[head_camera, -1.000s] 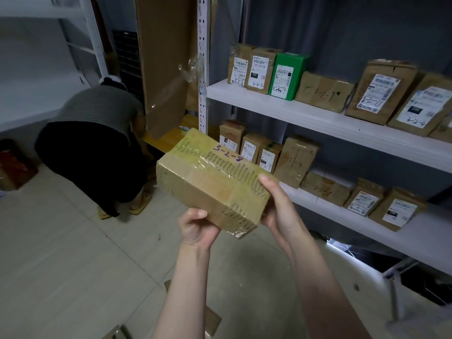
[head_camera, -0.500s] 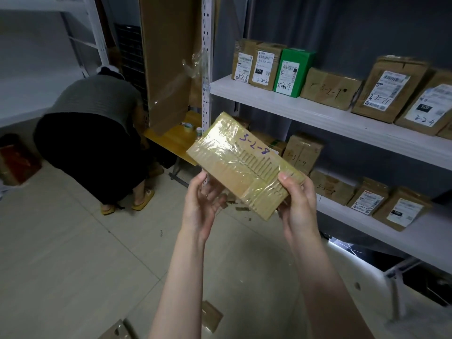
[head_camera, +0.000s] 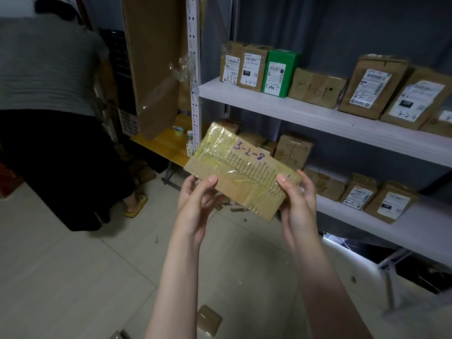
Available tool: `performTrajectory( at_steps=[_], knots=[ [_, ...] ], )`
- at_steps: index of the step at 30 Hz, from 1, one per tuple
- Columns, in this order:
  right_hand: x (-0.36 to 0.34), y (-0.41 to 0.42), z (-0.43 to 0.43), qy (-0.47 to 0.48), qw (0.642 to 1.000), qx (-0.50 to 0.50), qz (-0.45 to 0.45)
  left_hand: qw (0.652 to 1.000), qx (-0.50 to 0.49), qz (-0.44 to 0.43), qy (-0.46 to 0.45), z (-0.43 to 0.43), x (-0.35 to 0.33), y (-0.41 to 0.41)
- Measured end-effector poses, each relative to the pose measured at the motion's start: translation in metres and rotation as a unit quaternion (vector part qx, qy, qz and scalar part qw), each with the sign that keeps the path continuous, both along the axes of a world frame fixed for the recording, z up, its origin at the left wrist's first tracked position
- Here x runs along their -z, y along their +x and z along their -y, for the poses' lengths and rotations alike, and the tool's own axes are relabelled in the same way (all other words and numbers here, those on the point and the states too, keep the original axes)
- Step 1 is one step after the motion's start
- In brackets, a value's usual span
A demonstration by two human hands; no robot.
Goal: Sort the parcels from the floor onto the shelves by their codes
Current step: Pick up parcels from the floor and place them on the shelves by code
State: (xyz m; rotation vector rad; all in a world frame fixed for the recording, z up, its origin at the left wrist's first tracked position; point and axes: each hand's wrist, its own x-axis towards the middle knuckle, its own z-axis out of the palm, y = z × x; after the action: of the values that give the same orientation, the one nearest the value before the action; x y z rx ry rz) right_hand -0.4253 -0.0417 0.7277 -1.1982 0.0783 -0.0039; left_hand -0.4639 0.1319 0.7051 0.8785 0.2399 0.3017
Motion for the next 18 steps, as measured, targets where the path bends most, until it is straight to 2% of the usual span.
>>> performTrajectory(
  at_steps=[7, 14, 18],
  knots=[
    [-0.006, 0.007, 0.007, 0.027, 0.999, 0.038, -0.025, 1.000, -0.015, 0.003, 0.008, 0.018, -0.004, 0.007],
    [-0.045, 0.022, 0.042, 0.057, 0.994, 0.094, 0.001, 0.999, 0.039, 0.011, -0.023, 0.053, -0.023, 0.033],
    [-0.065, 0.036, 0.066, 0.062, 0.990, 0.129, 0.022, 0.997, 0.073, 0.017, -0.009, 0.076, -0.043, 0.051]
  ],
)
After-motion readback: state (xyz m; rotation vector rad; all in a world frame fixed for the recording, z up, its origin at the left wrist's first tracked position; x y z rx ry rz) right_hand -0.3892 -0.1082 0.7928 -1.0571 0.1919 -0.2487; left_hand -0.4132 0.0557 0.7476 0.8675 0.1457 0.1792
